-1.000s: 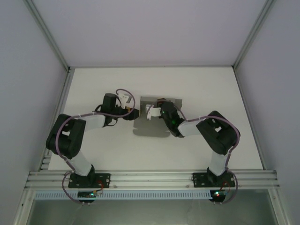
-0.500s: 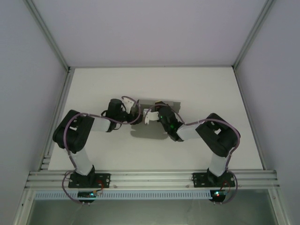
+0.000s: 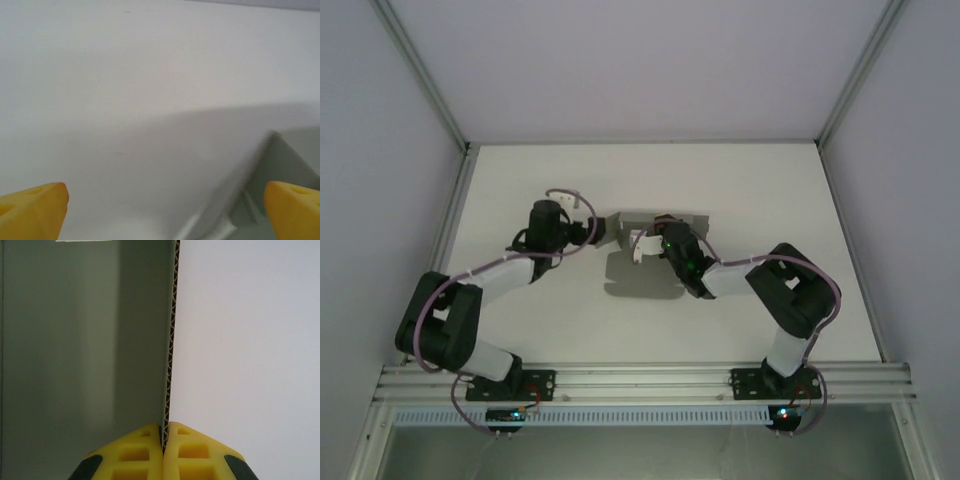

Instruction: Assemble paper box

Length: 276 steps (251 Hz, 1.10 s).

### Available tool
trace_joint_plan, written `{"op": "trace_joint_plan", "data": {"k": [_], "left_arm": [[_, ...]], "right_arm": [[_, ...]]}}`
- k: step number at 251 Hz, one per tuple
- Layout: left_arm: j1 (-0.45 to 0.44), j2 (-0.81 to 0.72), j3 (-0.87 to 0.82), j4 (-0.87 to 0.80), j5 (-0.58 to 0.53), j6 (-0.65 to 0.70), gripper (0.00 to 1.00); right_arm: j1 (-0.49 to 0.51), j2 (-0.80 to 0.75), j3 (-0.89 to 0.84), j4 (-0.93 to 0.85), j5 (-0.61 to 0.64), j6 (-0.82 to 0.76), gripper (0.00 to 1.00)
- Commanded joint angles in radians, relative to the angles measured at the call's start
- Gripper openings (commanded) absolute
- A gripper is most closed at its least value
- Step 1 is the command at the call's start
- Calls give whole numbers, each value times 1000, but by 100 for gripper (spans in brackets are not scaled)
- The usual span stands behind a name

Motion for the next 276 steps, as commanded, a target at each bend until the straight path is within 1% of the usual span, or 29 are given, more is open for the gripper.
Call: {"op": "trace_joint_plan", "data": {"k": [1,18,30,49,58,65,81,102,132,153,171,186,228,276], "left_arm": [[75,79,73,-138,-50,-116,100],[79,128,87,-107,-14,-97,100],[80,153,92,-78,36,-86,100],[79,179,84,-16,179,-50,92],[74,184,66,32,257,-28,92],[68,182,44,78,298,-17,92],[58,174,-14,190,359,-13,89],[41,176,-60,271,424,-10,82],[-23,215,-71,310,443,63,79],[-53,262,-61,357,479,92,76],[-59,303,-60,433,506,89,74],[-59,335,-57,489,518,90,73],[-61,382,-21,493,502,110,69],[-81,397,-21,574,481,128,69]], "right_arm": [[-3,3,1,-7,7,-28,0],[-1,11,2,2,16,-28,0],[1,16,-1,6,18,-28,0],[2,22,1,17,27,-28,0],[4,24,1,15,33,-26,0],[5,23,2,14,36,-28,0],[7,23,3,12,44,-25,0],[9,23,2,3,54,-24,0],[17,19,-5,1,61,-22,0],[28,23,-11,8,73,-19,0],[41,24,-17,17,81,-26,0],[51,15,-16,-13,85,-36,0],[52,-2,-15,-64,84,36,0],[80,15,-42,-82,59,43,0]]}}
